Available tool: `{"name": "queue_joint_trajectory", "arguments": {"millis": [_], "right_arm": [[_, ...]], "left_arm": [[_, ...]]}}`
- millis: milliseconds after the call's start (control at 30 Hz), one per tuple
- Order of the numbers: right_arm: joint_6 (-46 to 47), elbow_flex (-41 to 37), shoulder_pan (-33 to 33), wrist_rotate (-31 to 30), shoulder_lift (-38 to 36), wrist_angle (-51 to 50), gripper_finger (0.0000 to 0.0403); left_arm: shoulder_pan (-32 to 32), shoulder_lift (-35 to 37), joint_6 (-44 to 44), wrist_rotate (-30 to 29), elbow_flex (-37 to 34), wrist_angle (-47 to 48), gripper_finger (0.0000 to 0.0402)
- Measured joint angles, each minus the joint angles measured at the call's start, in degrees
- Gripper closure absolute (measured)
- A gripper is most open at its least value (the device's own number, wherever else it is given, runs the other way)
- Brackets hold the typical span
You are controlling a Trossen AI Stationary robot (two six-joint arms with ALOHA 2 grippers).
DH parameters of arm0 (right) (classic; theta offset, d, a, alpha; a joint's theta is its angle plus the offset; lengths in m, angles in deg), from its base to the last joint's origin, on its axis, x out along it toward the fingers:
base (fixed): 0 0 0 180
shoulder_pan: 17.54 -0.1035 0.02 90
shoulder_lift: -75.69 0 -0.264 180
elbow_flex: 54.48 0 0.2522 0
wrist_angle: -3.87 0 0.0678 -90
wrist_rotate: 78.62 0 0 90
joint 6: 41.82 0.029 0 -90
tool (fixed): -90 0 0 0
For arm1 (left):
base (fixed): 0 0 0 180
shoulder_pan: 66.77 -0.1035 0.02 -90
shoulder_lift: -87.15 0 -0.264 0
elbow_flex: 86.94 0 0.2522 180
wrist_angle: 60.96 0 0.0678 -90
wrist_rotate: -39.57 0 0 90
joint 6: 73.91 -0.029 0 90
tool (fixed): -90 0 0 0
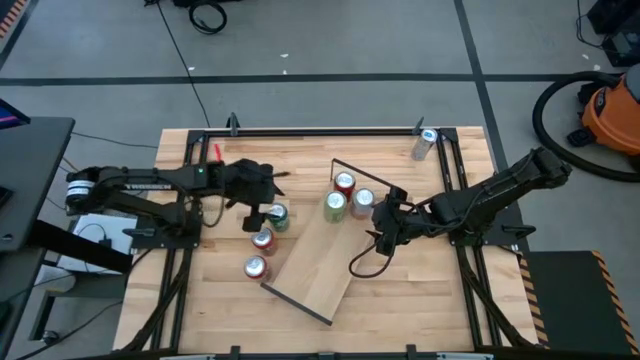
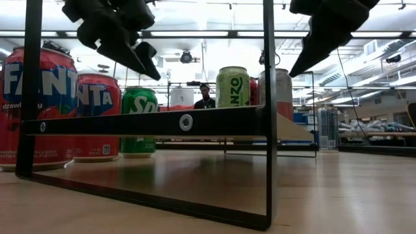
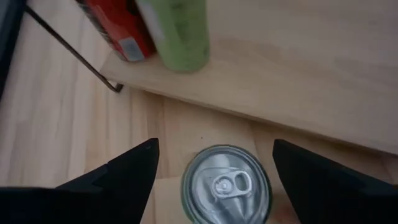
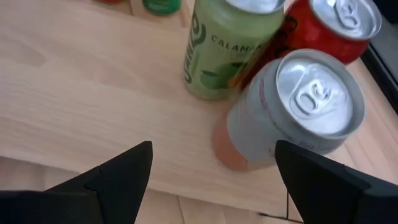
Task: Place canned beverage on shelf
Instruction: Put the green soda can on the shelf
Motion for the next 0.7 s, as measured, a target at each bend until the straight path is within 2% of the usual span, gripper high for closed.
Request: {"name": "queue_joint_trajectory", "arguments": {"millis": [267, 500, 700], "right_arm": [[0.97, -0.47, -1.43, -0.41, -0.54, 0.16, 0.0053], [4.36, 0.52, -3.65, 3.30, -0.66, 0.23, 0.0053], [6.75, 1.09, -6.73, 3.32, -0.64, -1.87, 0.0053]], "left_arm": [[1.15, -5.59, -1.11, -0.03, 4.53, 5.43, 0.0074], [1.11, -6.52, -2.37, -1.81, 4.89, 8.96, 0.0074], [1.11, -6.52, -2.56, -1.96, 4.92, 9.71, 0.0074]]}}
